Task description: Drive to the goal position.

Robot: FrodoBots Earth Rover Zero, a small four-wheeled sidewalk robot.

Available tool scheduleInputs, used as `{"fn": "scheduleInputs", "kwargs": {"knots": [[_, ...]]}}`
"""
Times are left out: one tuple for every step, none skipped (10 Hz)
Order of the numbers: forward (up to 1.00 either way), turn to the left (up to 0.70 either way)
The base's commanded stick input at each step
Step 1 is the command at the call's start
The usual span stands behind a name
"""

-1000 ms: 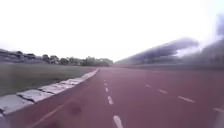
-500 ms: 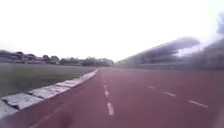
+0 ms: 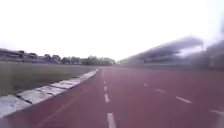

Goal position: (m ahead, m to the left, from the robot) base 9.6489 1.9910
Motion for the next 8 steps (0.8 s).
{"fn": "scheduleInputs", "kwargs": {"knots": [[0.70, 0.00], [0.70, 0.00], [0.70, 0.00], [0.70, 0.00], [0.70, 0.00], [0.70, 0.00], [0.70, 0.00], [0.70, -0.12]]}}
